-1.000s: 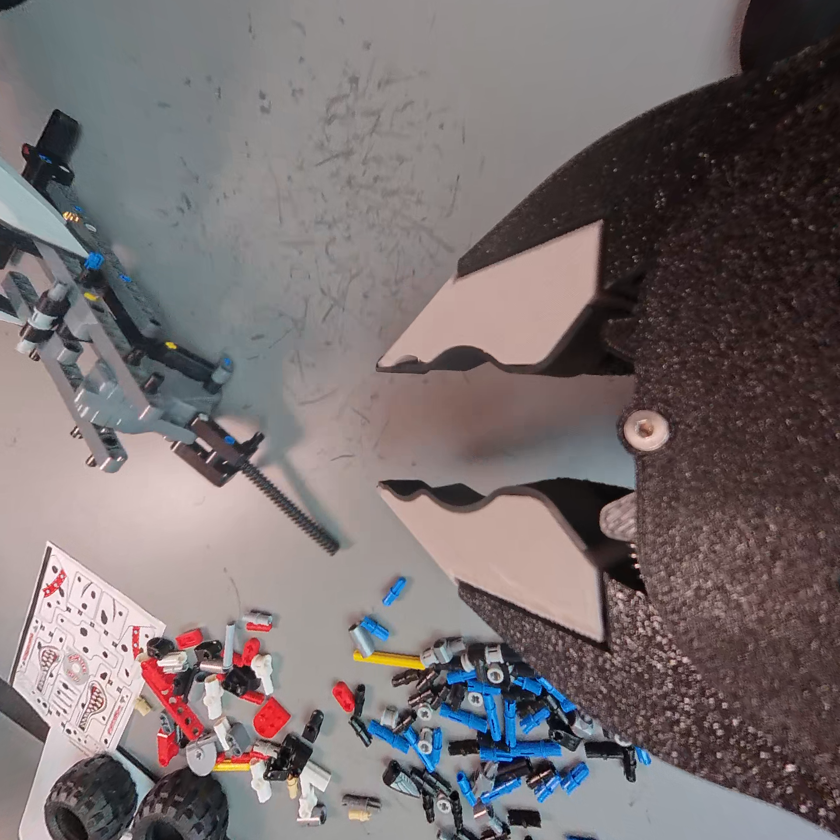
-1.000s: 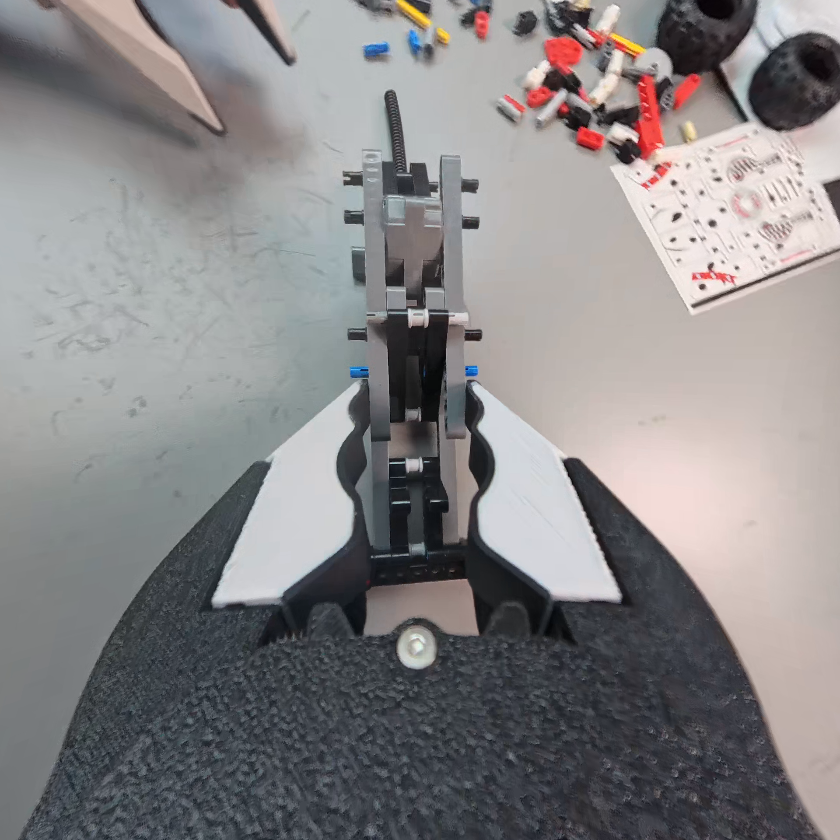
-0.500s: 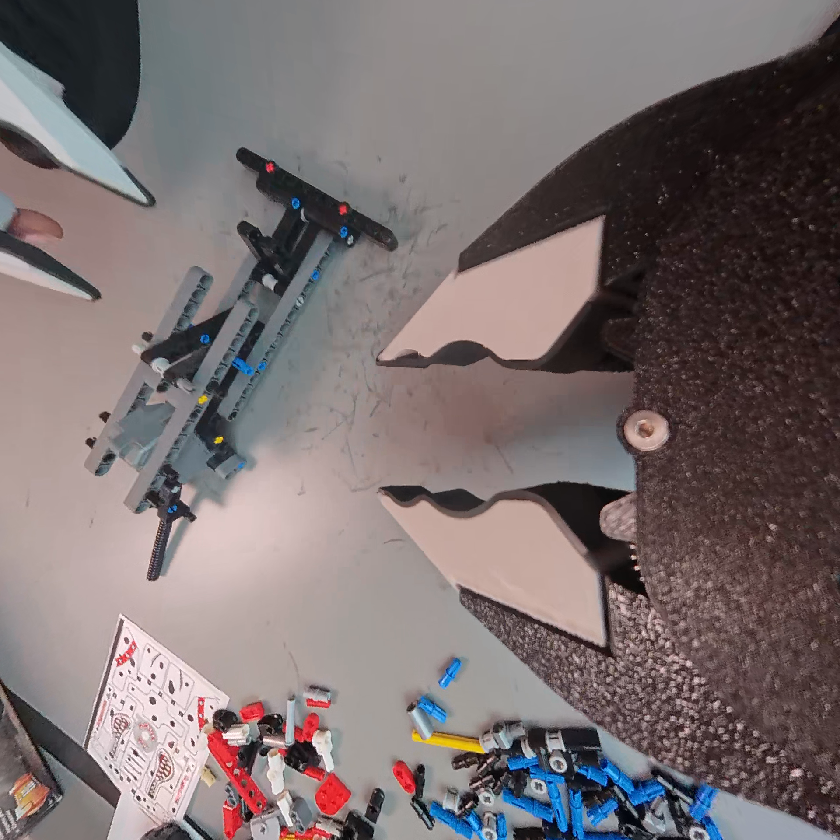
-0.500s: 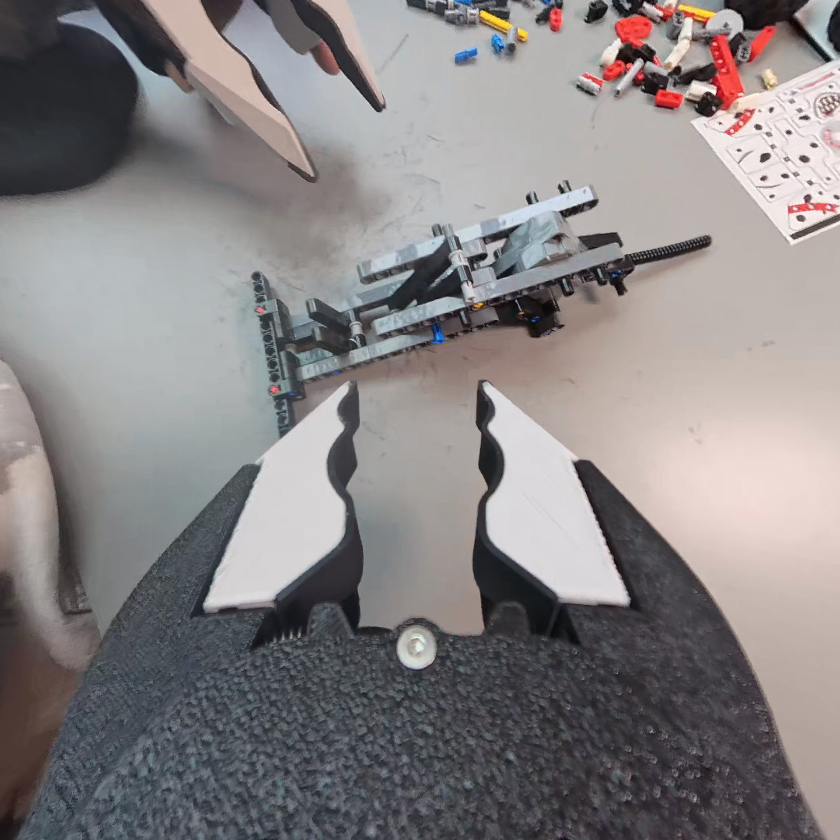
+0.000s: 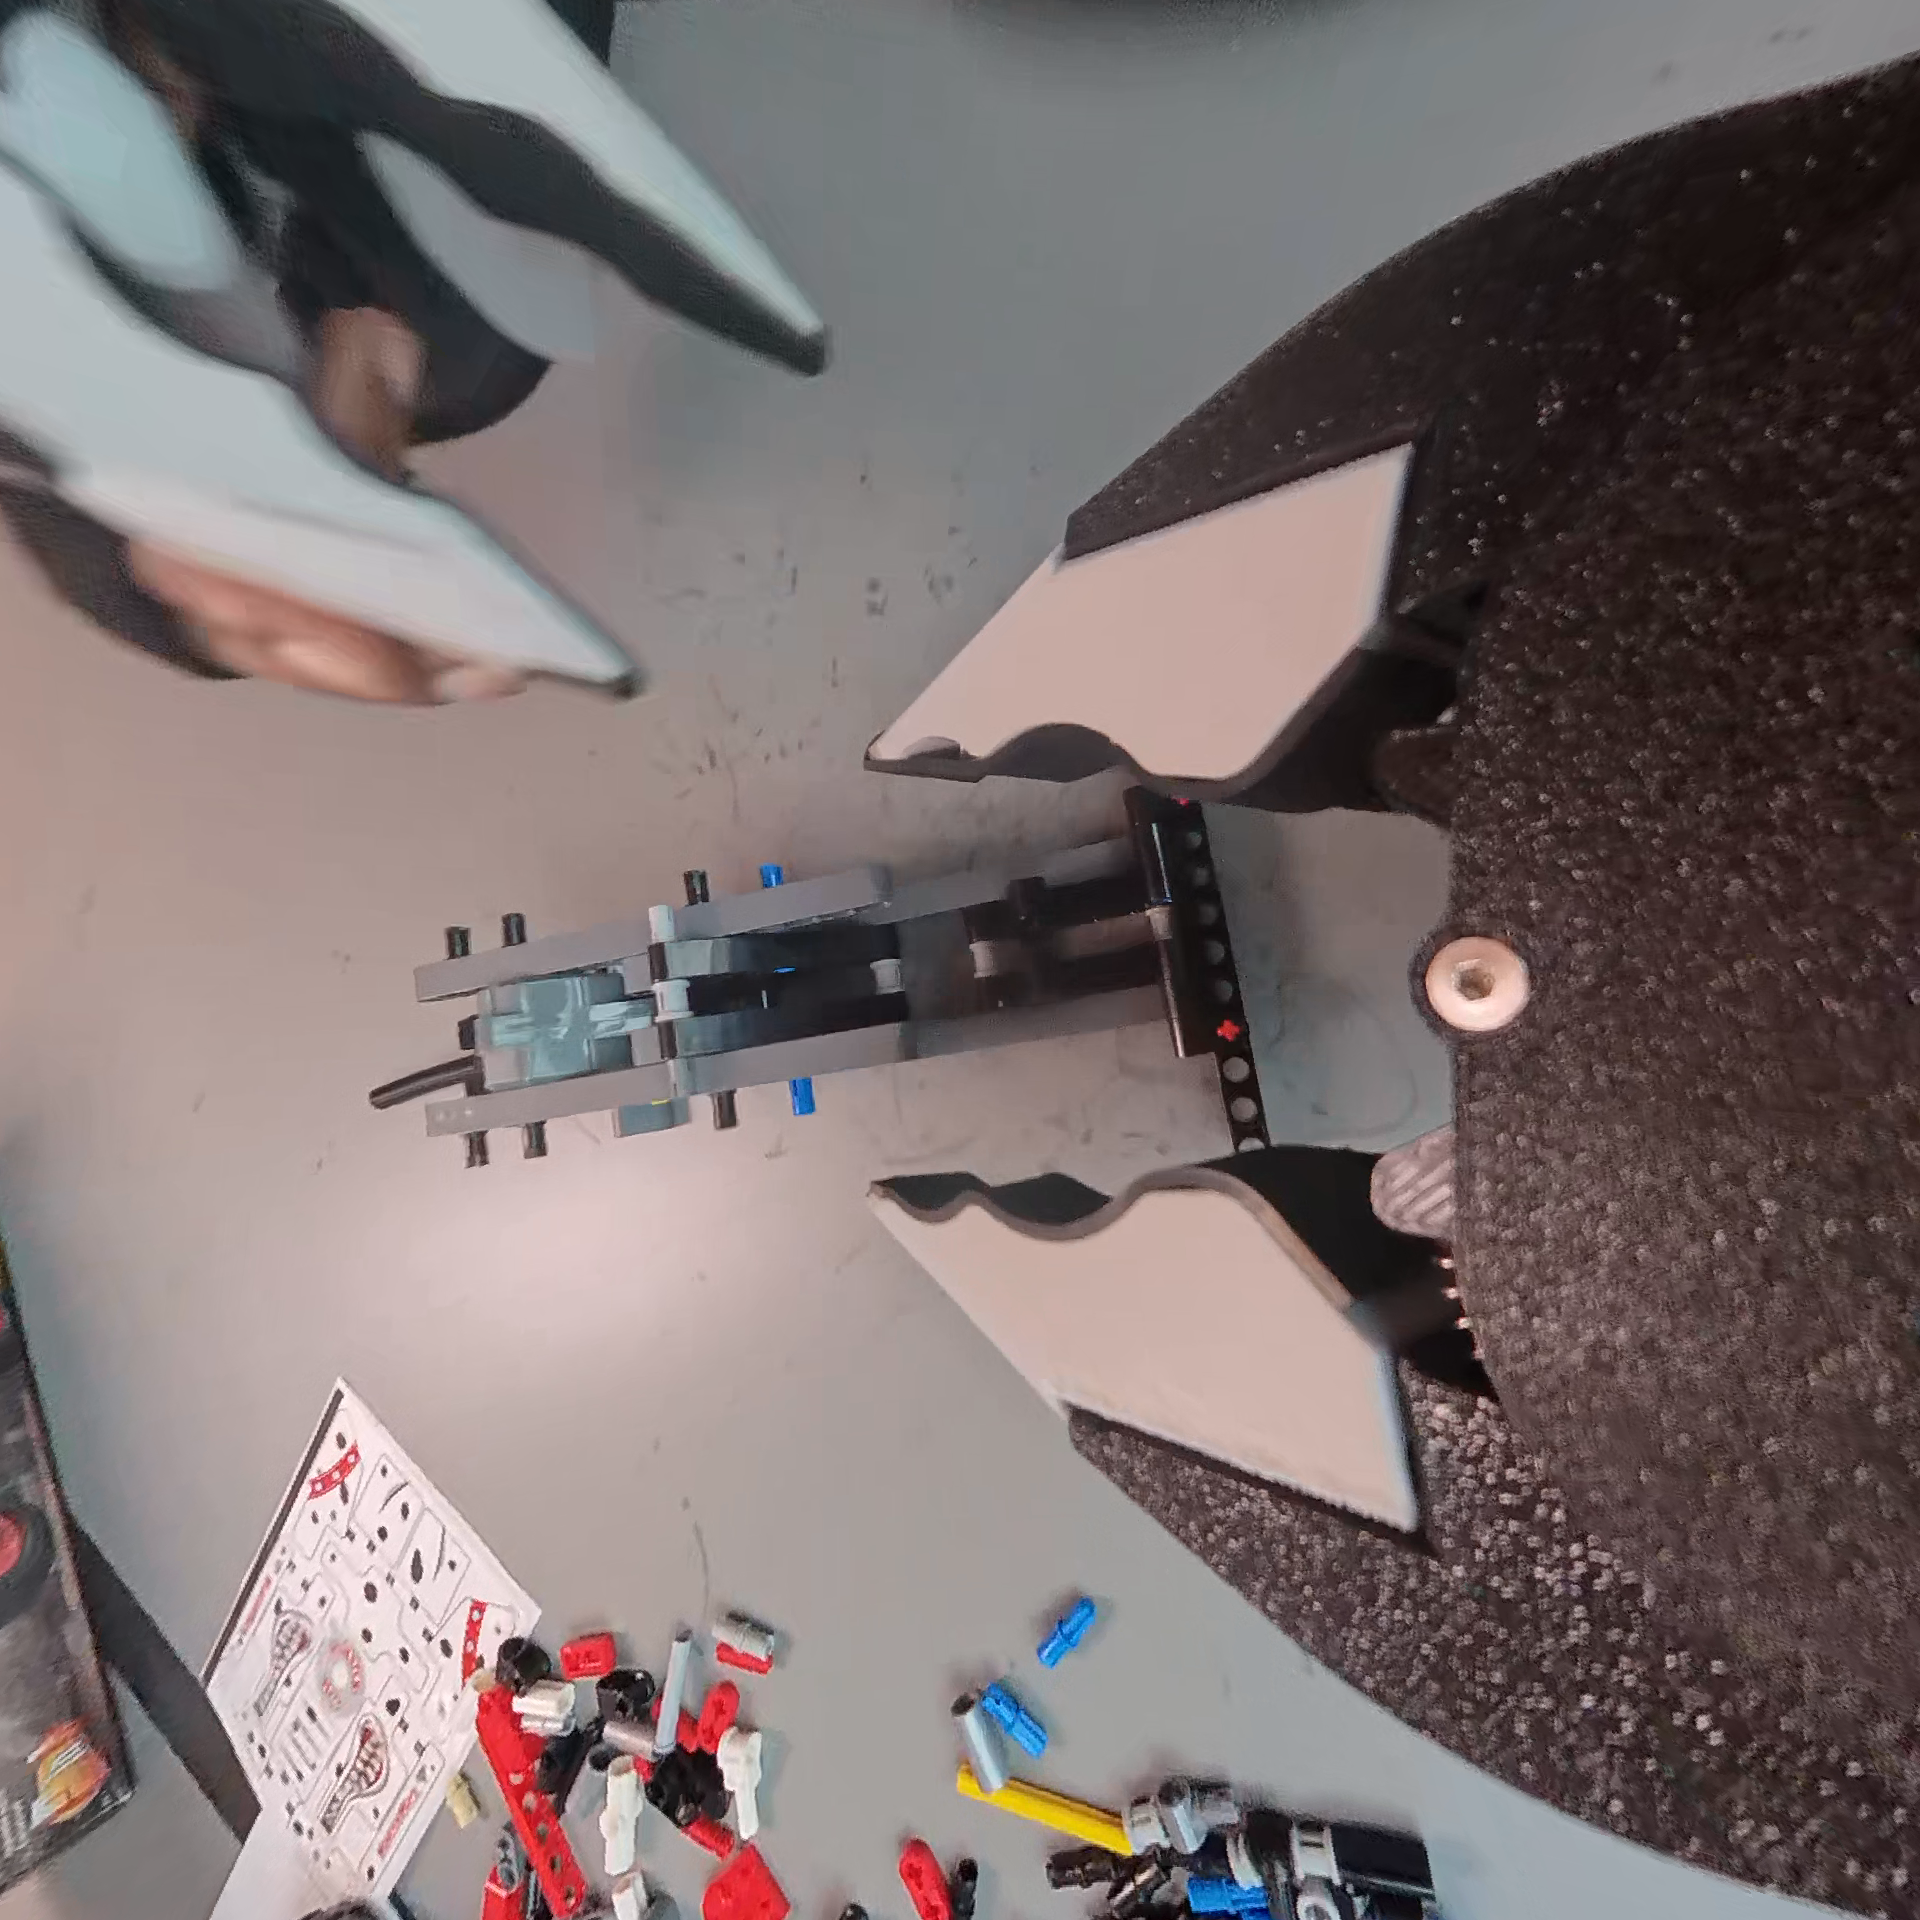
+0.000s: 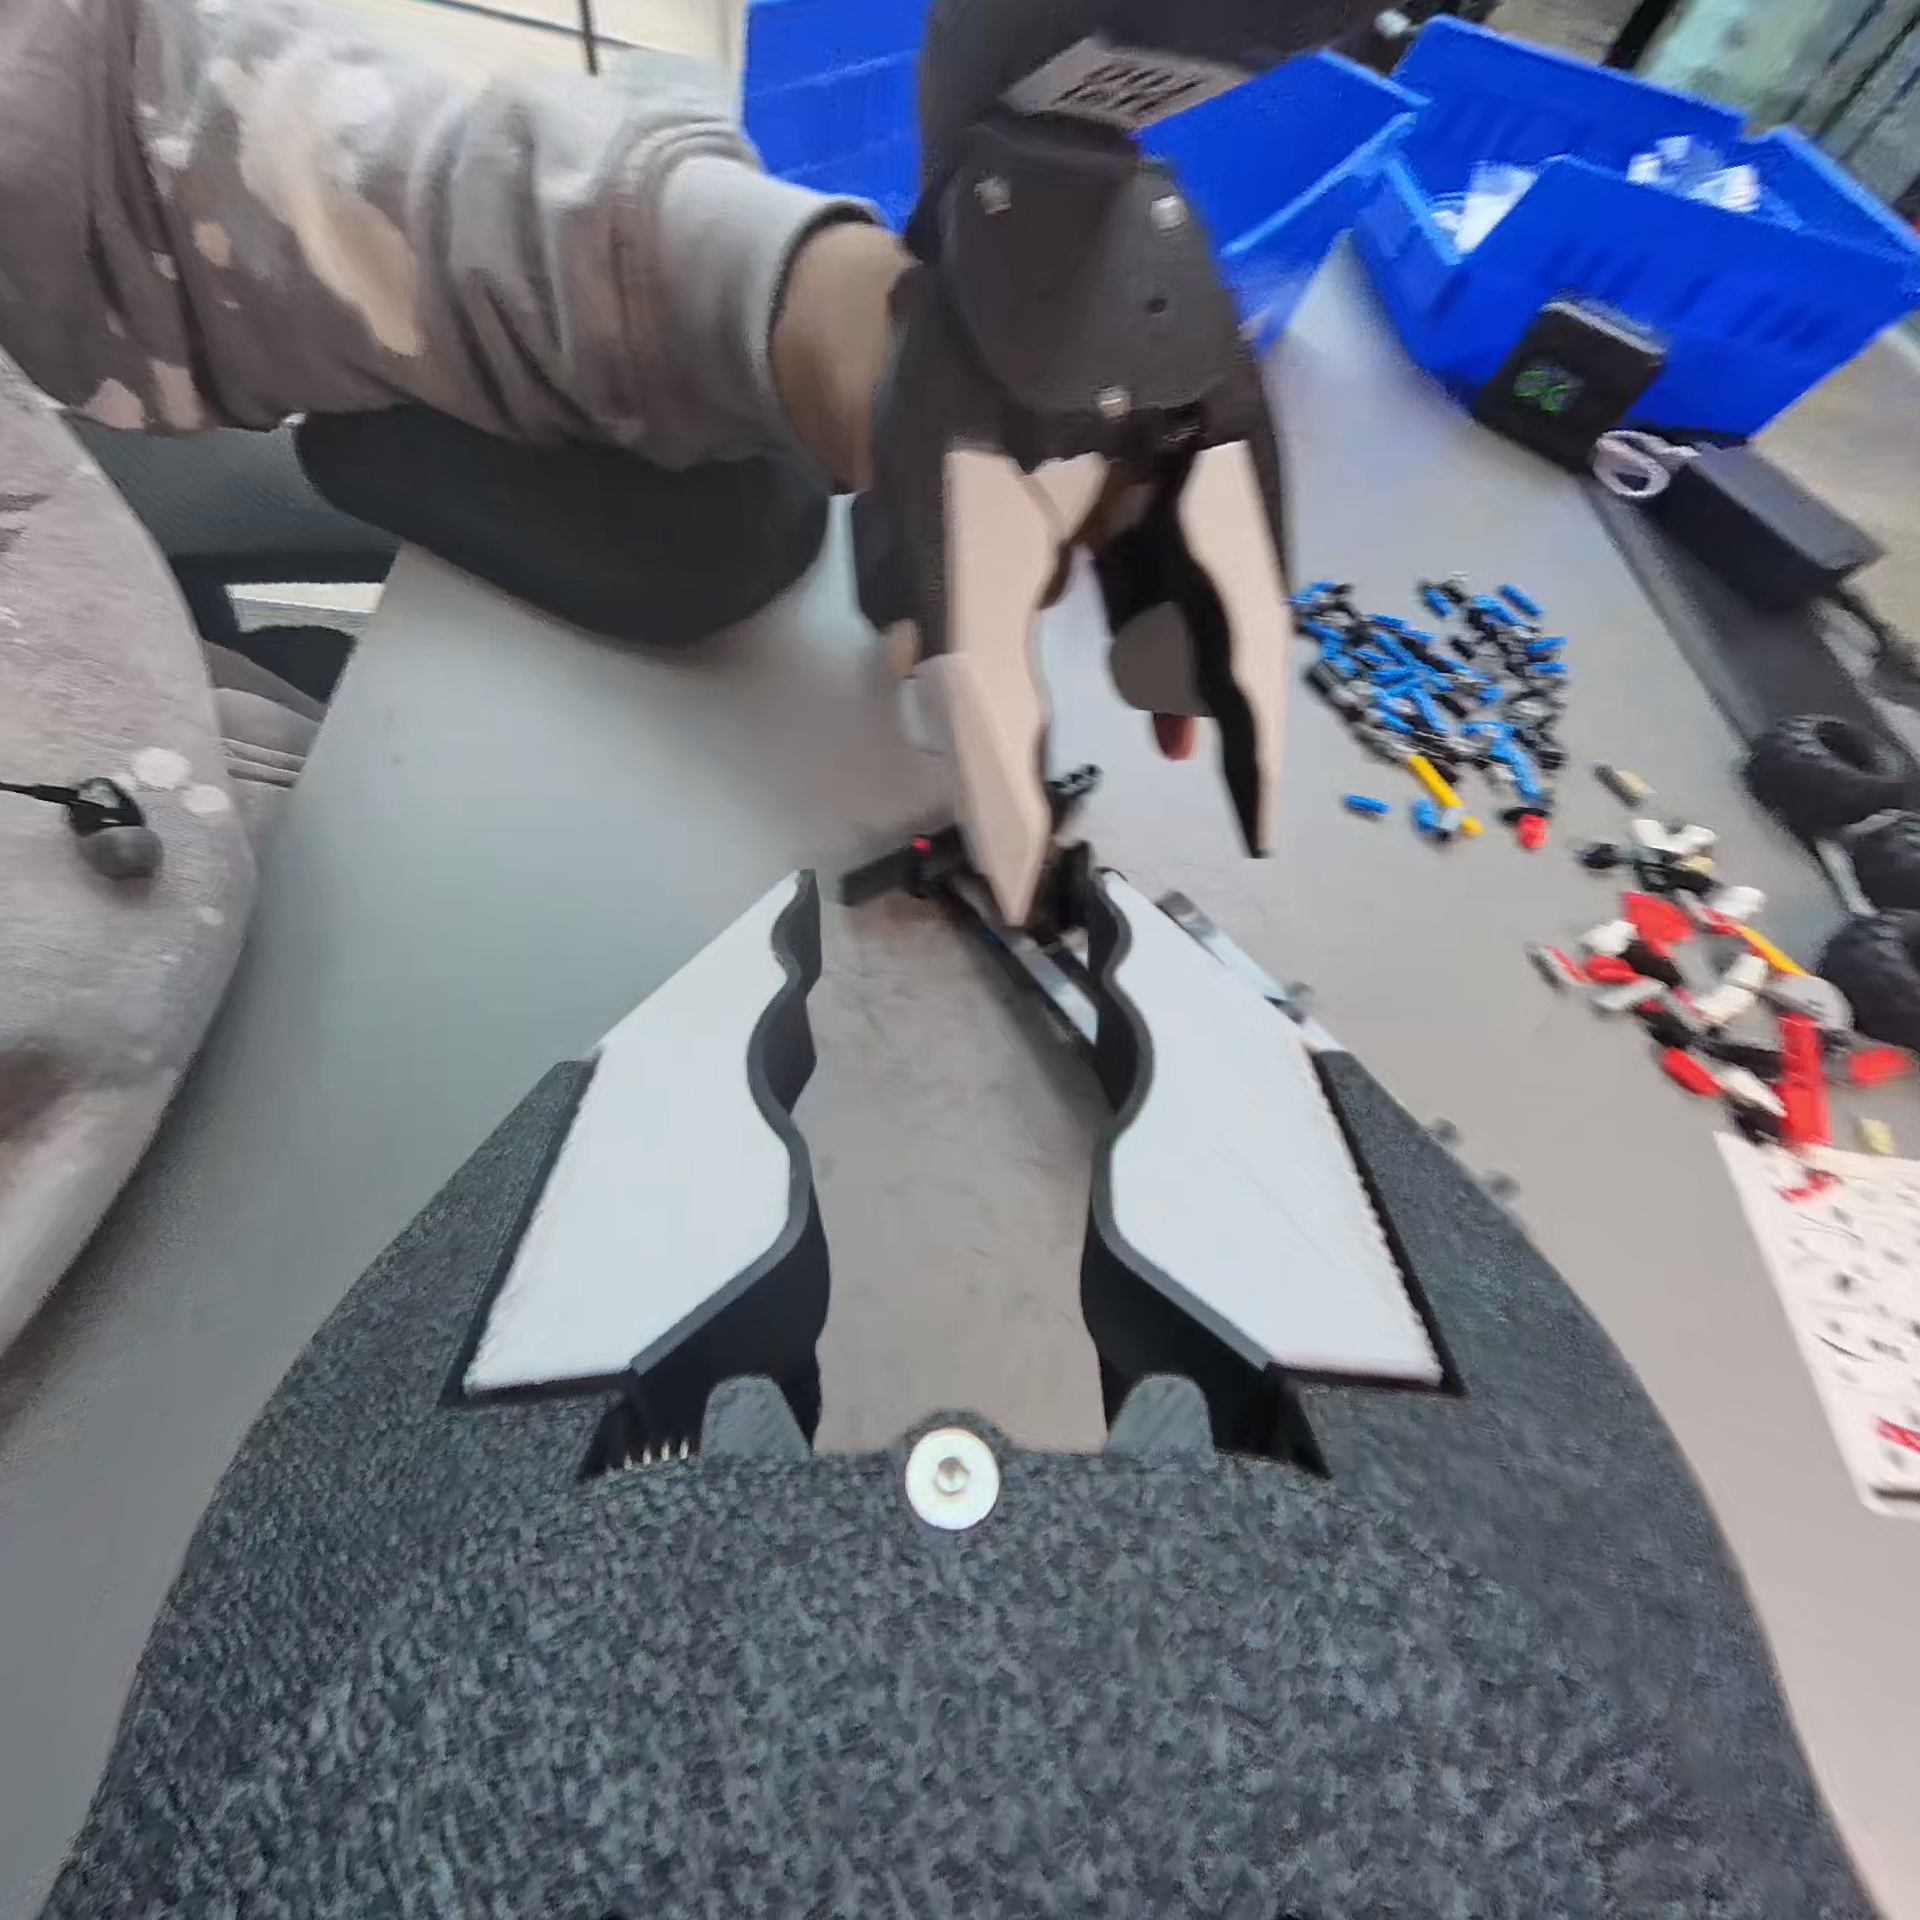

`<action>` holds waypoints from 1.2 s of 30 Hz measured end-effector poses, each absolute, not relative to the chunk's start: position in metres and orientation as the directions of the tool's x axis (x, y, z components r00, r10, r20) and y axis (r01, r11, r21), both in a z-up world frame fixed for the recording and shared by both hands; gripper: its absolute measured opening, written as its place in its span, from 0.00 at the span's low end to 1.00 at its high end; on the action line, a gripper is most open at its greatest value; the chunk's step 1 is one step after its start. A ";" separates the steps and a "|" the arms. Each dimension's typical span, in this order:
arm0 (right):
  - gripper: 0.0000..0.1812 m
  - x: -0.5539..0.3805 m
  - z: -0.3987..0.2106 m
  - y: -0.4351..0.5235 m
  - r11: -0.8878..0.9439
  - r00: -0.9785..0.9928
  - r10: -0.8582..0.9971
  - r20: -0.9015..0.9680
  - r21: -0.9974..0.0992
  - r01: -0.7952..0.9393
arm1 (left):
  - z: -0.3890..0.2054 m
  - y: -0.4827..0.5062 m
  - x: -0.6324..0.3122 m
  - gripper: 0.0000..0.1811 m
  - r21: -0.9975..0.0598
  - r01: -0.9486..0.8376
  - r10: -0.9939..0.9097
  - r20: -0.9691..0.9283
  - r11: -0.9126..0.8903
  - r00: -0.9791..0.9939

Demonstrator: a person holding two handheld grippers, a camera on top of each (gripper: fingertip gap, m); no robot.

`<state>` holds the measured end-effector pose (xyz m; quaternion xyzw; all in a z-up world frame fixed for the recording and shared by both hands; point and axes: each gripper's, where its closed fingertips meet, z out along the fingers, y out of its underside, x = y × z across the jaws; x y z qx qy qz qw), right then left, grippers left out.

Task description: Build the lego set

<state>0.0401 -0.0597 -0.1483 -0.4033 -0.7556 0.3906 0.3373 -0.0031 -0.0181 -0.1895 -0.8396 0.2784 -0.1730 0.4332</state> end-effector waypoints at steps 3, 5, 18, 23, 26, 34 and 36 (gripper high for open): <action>0.33 0.049 -0.141 0.017 0.367 -0.298 0.920 0.256 -0.830 0.420 | -0.213 -0.013 0.006 0.43 -0.762 -0.415 -0.621 -0.022 -0.497 0.783; 0.37 0.058 -0.153 0.055 0.354 -0.244 0.933 0.265 -0.799 0.486 | -0.223 -0.006 0.010 0.38 -0.733 -0.472 -0.635 -0.072 -0.489 0.769; 0.33 0.075 -0.206 0.060 0.279 -0.310 0.944 0.115 -0.779 0.561 | -0.226 -0.044 -0.023 0.26 -0.720 -0.621 -0.917 0.054 -0.309 0.394; 0.25 0.073 -0.225 0.067 0.304 -0.307 0.943 0.130 -0.712 0.633 | -0.210 -0.025 -0.040 0.28 -0.743 -0.595 -0.862 -0.048 -0.307 0.505; 0.15 0.075 -0.229 0.071 0.278 -0.274 0.954 0.119 -0.692 0.667 | -0.200 -0.023 -0.046 0.28 -0.772 -0.564 -0.823 -0.095 -0.294 0.559; 0.15 0.089 -0.227 0.072 0.273 -0.269 0.956 0.118 -0.692 0.669 | -0.148 -0.005 -0.057 0.29 -0.924 -0.314 -0.656 -0.100 -0.218 0.748; 0.18 0.086 -0.205 0.076 0.247 -0.243 0.963 0.118 -0.751 0.612 | -0.138 0.005 -0.065 0.31 -0.941 -0.274 -0.585 -0.109 -0.201 0.803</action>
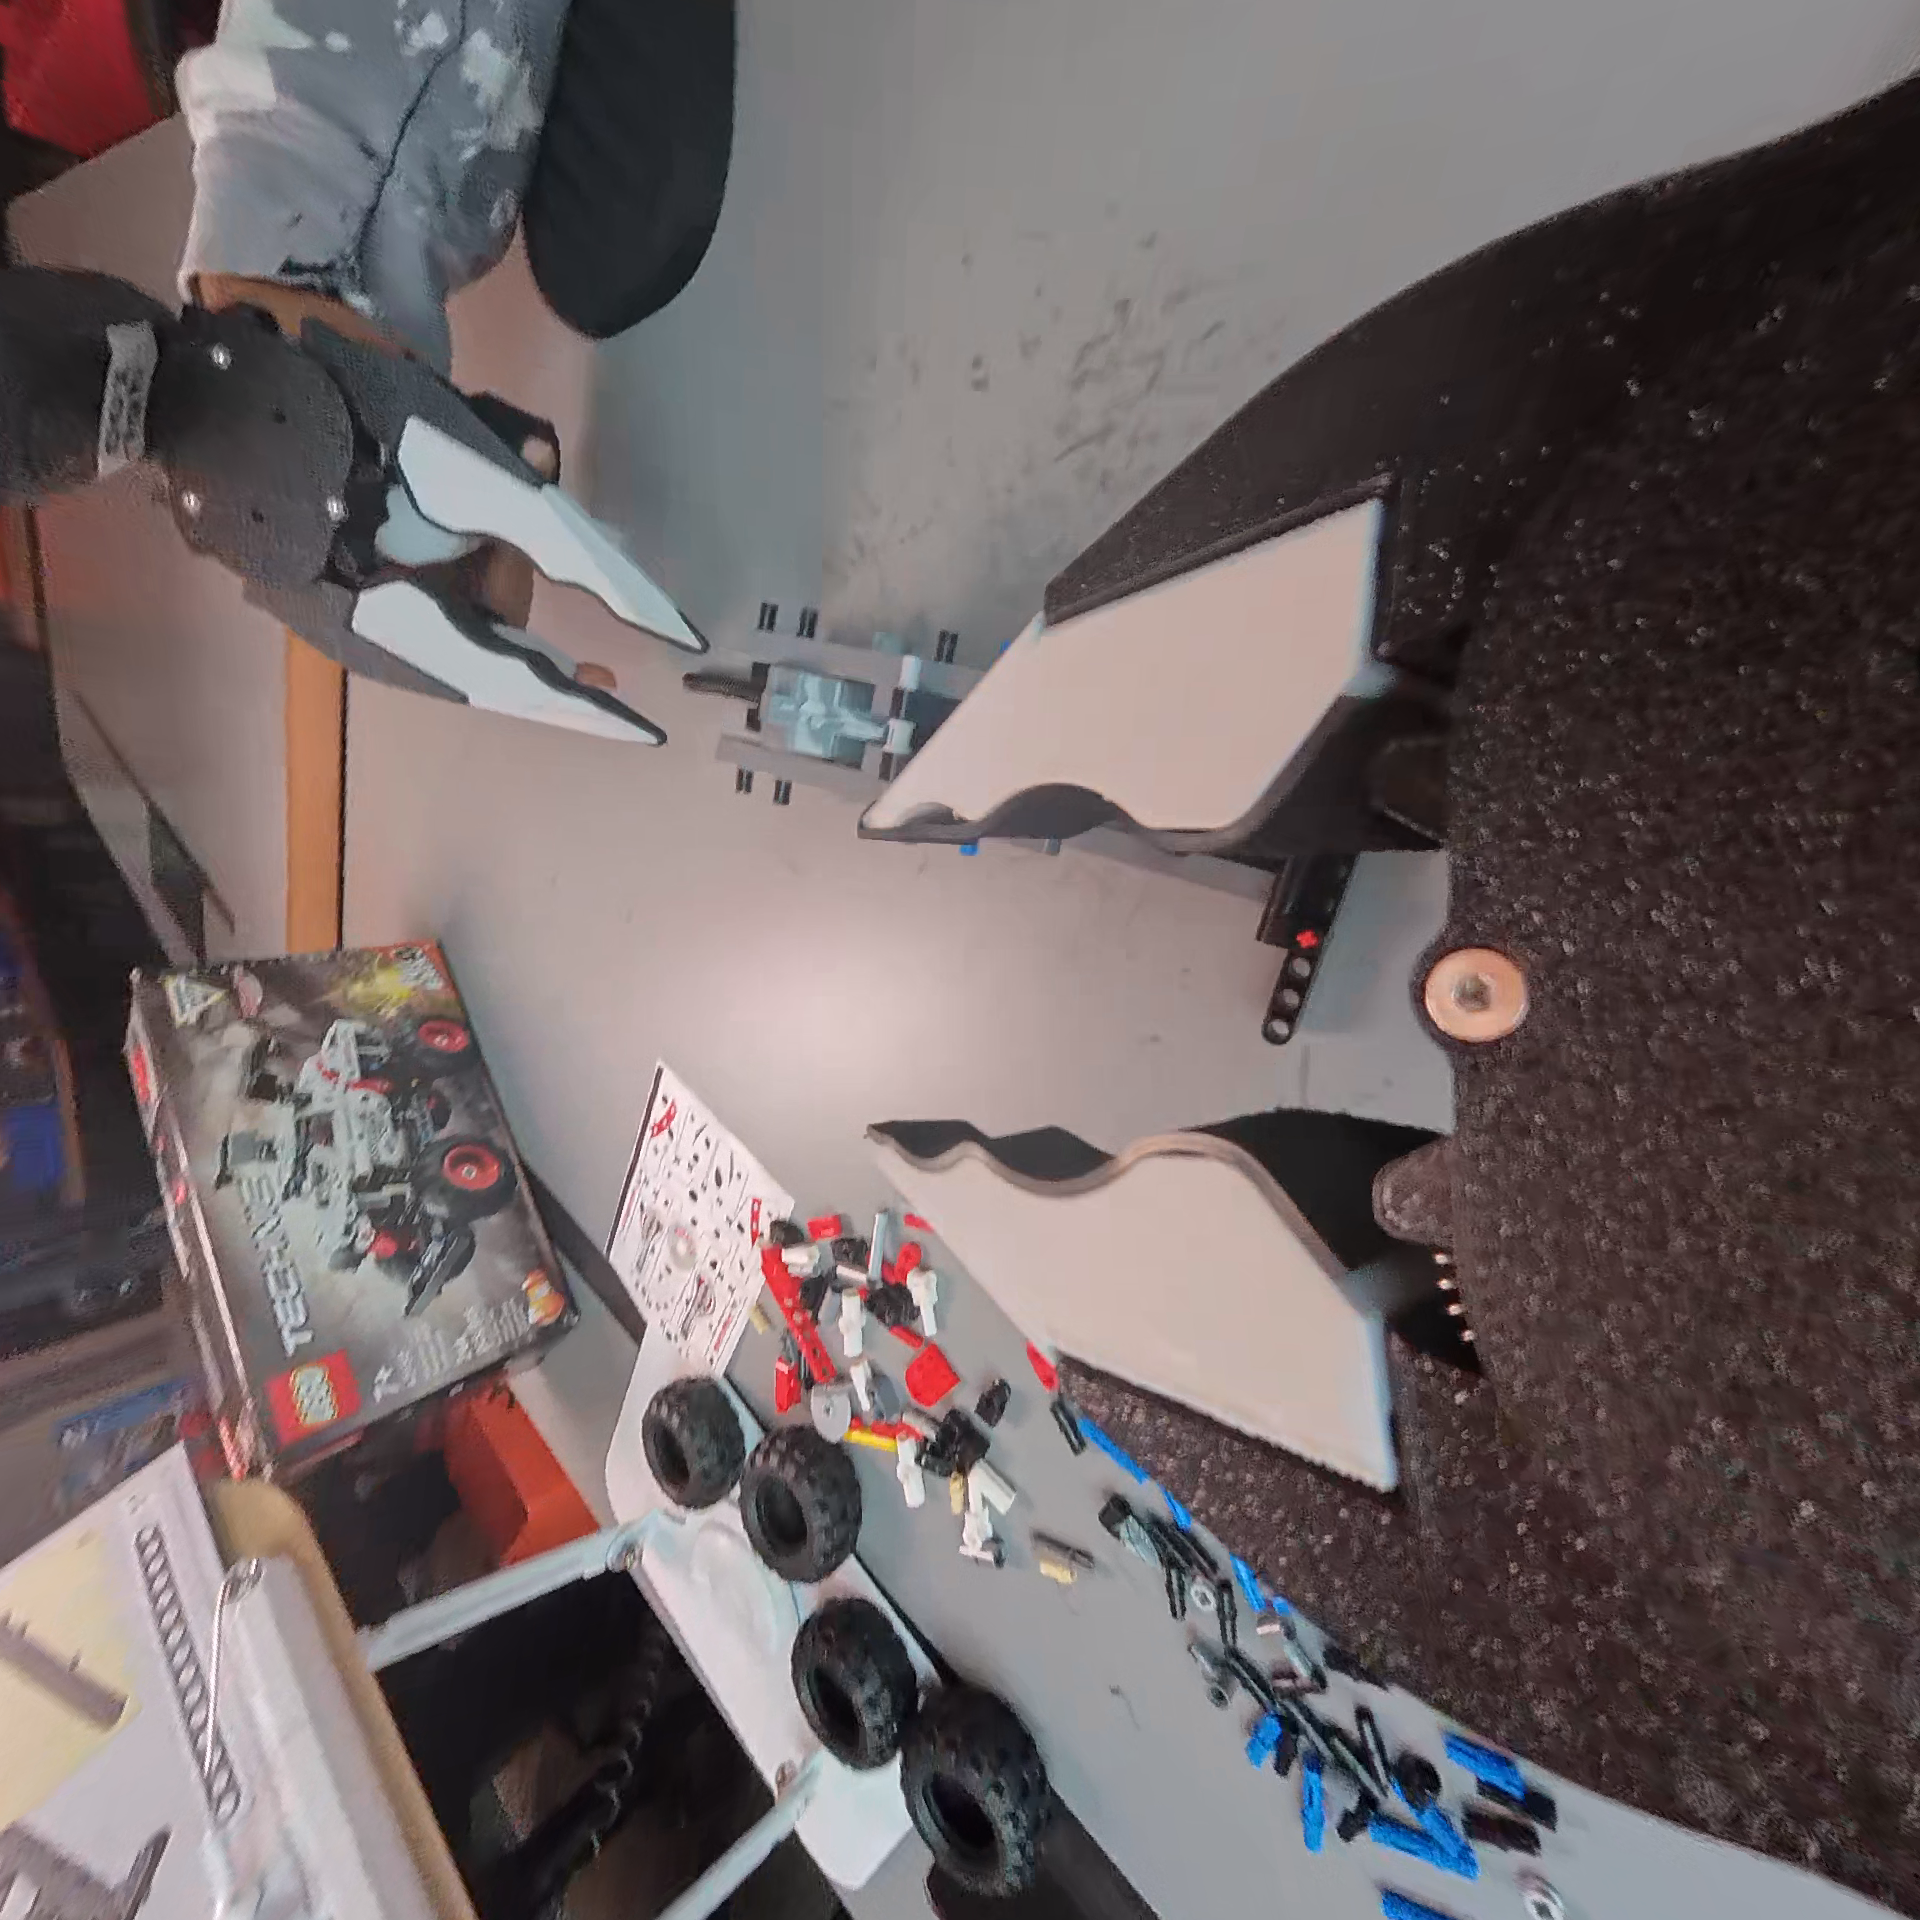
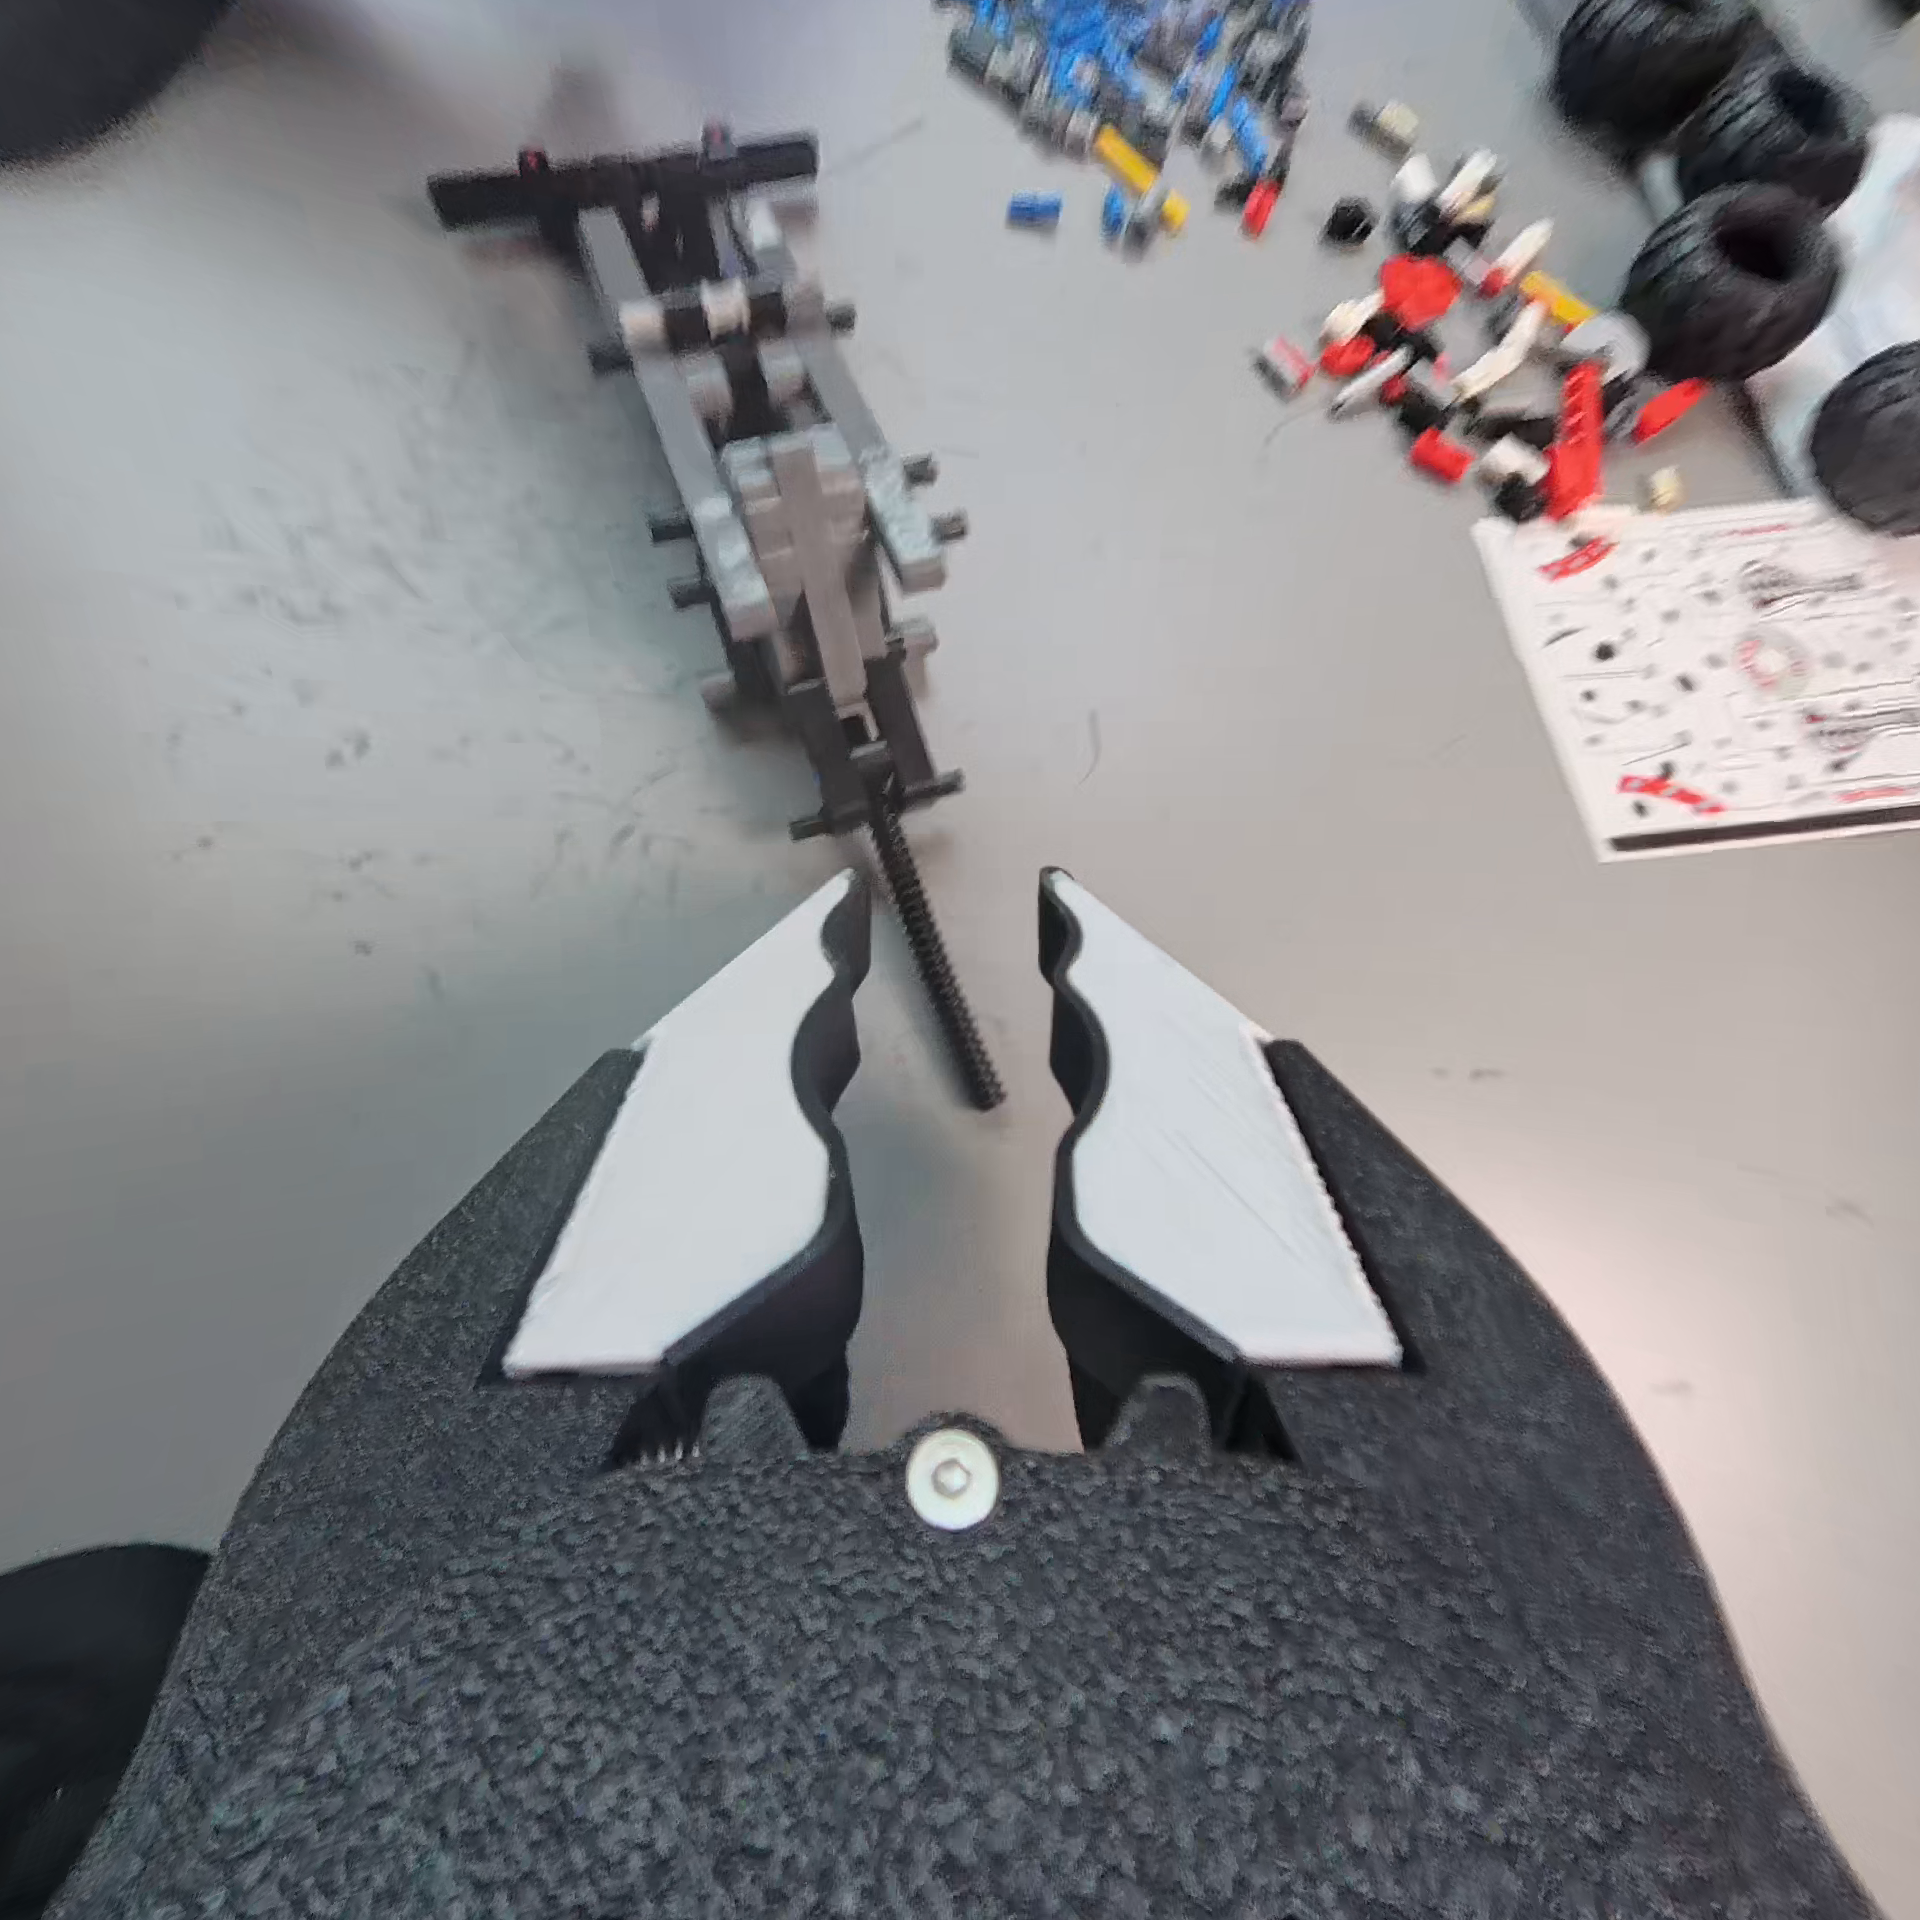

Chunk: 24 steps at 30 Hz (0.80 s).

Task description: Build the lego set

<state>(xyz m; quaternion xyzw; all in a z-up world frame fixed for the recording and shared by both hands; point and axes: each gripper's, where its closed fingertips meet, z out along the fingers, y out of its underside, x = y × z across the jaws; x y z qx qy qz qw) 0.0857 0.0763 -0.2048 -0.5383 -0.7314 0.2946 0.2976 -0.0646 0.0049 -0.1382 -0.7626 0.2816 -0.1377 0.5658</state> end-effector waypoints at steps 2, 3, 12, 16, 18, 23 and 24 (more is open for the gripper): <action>0.17 0.073 -0.166 0.092 0.195 -0.160 0.978 0.131 -0.847 0.495 | -0.129 0.015 -0.076 0.31 -0.954 -0.233 -0.503 -0.111 -0.188 0.857; 0.16 0.065 -0.146 0.102 0.178 -0.116 0.983 0.141 -0.881 0.438 | -0.124 0.021 -0.082 0.30 -0.958 -0.223 -0.459 -0.119 -0.179 0.880; 0.09 -0.061 -0.022 0.251 0.420 0.246 0.818 0.520 -0.832 0.362 | -0.028 0.157 -0.157 0.28 -0.956 -0.229 -0.144 -0.204 -0.184 0.968; 0.12 -0.126 -0.025 0.298 0.452 0.207 0.773 0.600 -0.749 0.484 | -0.023 0.233 -0.192 0.24 -0.934 -0.219 -0.121 -0.192 -0.282 0.974; 0.12 -0.145 -0.034 0.313 0.479 0.174 0.740 0.650 -0.690 0.543 | -0.028 0.257 -0.205 0.21 -0.921 -0.240 -0.104 -0.219 -0.306 0.970; 0.02 -0.154 -0.044 0.331 0.461 0.193 0.733 0.653 -0.684 0.565 | -0.048 0.291 -0.218 0.09 -0.859 -0.373 -0.099 -0.362 -0.350 0.927; 0.00 -0.149 -0.038 0.334 0.449 0.241 0.729 0.641 -0.713 0.538 | -0.047 0.293 -0.222 0.03 -0.848 -0.407 -0.082 -0.404 -0.340 0.911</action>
